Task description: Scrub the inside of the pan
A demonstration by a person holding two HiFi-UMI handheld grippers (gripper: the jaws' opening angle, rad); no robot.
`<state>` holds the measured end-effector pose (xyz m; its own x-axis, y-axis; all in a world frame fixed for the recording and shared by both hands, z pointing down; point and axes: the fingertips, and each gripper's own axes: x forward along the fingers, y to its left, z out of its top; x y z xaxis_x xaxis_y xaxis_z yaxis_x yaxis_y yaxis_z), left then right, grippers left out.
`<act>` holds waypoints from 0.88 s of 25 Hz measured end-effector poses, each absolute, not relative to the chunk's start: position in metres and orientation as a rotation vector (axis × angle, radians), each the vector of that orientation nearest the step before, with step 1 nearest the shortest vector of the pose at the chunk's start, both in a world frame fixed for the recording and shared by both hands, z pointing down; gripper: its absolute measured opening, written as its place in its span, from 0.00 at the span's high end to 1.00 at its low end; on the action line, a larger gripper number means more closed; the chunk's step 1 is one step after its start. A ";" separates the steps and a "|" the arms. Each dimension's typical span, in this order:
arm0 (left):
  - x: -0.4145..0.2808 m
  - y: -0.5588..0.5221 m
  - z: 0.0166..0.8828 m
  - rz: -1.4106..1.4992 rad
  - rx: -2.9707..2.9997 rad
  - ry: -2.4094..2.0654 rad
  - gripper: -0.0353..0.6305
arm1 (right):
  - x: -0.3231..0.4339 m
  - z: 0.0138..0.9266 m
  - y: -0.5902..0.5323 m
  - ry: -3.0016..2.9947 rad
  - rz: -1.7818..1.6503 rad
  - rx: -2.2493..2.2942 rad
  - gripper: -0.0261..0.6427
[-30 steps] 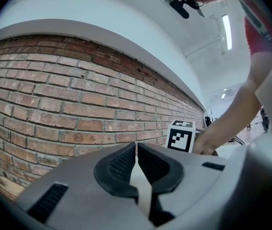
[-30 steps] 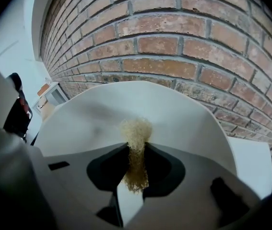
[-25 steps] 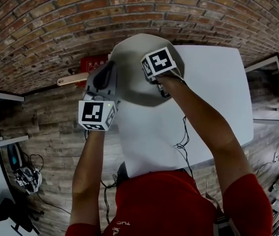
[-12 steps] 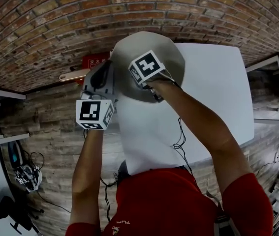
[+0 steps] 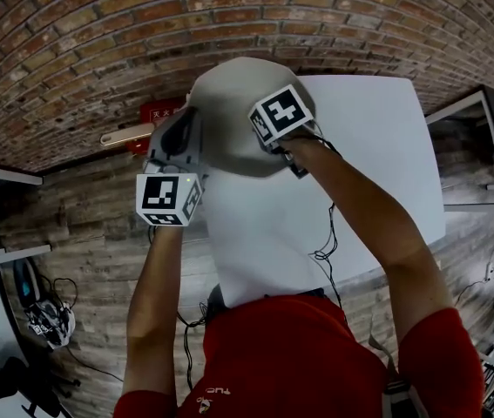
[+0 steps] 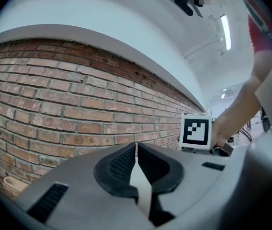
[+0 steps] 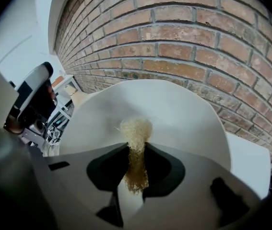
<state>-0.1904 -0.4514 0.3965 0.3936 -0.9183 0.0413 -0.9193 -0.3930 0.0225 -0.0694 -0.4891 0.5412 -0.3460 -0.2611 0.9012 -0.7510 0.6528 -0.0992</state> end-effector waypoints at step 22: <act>-0.176 -0.442 0.393 0.031 2.605 -1.684 0.91 | -0.083 0.542 -0.446 -1.892 0.573 0.643 0.83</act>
